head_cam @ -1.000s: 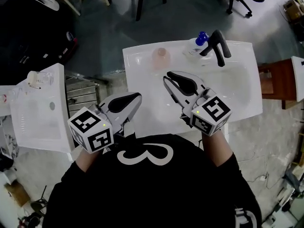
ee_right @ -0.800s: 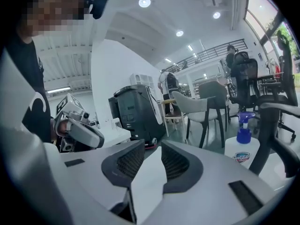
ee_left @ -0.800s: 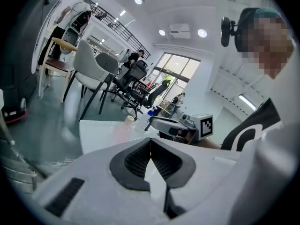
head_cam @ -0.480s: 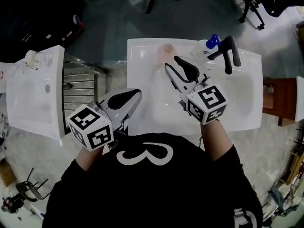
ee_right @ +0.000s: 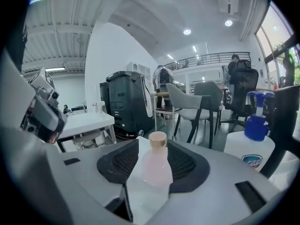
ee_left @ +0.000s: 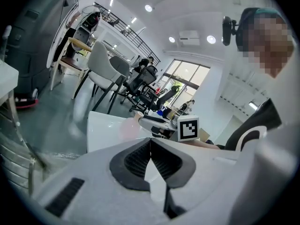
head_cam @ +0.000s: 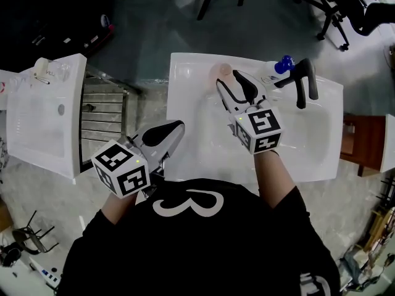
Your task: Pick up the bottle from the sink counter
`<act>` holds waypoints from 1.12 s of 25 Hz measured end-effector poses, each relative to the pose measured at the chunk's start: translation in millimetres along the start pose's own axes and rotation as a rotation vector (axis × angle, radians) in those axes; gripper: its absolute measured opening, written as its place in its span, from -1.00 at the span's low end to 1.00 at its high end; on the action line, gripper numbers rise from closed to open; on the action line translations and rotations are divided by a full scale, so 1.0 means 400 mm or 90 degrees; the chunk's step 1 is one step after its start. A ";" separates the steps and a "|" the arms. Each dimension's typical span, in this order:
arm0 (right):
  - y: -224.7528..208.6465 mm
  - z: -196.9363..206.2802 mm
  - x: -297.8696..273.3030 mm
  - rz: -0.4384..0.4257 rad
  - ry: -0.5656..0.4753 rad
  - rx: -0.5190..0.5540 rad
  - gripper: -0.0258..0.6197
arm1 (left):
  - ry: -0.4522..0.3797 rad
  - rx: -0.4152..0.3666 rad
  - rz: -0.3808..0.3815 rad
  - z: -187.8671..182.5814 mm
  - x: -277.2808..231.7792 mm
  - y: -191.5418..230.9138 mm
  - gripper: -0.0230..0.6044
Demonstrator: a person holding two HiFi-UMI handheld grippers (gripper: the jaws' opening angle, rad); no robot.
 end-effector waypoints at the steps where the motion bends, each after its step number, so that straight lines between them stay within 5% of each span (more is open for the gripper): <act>1: -0.002 0.002 -0.006 0.000 -0.002 0.002 -0.44 | -0.005 0.002 -0.004 0.002 -0.001 0.003 -0.88; 28: -0.004 0.020 -0.076 0.037 -0.071 0.017 -0.45 | -0.036 0.035 -0.079 0.030 -0.001 0.065 -0.88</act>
Point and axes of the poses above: the fingertips, and each gripper's own axes: x backward along the fingers, y to its left, z out of its underside, the point moved 6 cm from there along x, backward along the fingers, and after that the axes turned 9 degrees about z, right-handed, at the moved point
